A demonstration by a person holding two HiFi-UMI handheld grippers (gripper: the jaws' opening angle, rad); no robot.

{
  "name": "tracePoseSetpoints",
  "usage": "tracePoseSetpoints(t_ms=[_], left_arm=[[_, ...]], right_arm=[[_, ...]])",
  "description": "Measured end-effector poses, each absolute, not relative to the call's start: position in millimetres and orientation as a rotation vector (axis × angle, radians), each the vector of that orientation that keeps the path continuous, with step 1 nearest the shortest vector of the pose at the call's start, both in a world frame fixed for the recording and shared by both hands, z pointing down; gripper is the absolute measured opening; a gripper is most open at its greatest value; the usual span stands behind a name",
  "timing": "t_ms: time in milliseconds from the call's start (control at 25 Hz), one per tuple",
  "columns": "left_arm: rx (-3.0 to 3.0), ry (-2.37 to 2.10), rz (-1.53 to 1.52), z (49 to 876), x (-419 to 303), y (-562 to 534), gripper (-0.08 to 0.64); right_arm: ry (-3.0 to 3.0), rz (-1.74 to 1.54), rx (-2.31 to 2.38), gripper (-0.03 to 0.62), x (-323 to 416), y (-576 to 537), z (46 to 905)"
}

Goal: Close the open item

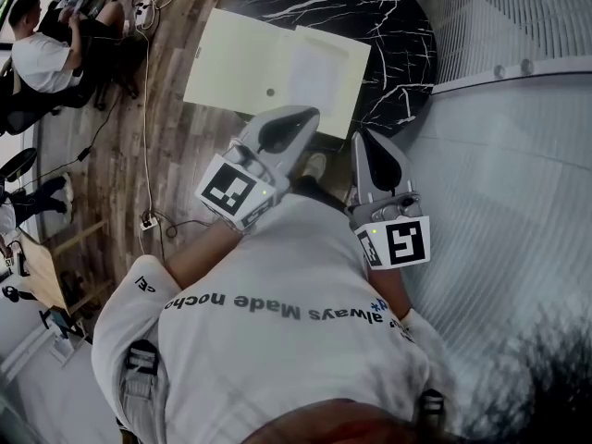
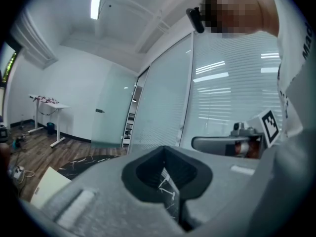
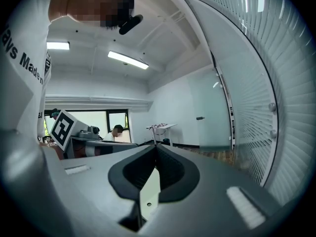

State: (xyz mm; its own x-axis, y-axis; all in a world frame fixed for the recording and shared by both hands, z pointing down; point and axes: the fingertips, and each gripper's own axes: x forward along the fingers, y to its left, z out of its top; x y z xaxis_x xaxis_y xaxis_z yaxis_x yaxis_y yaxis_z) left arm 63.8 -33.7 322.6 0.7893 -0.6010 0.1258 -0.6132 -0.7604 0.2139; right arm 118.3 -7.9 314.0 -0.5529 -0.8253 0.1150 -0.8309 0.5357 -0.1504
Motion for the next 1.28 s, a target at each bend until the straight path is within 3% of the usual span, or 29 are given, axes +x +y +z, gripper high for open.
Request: tracePoseSetpoints(t_ms=[800,1280], left_arm=[[2.722,-0.918,0.080,327.5,-2.2,-100.5,0.003],[2.531,-1.002,0.237,432.3,-50.3,-100.2,0.037]], right_arm=[[-2.626,0.265,1.508,0.000,64.0,-77.8,312.2],[-2.604,0.305,1.486,0.000,58.3,-73.1,329.8]])
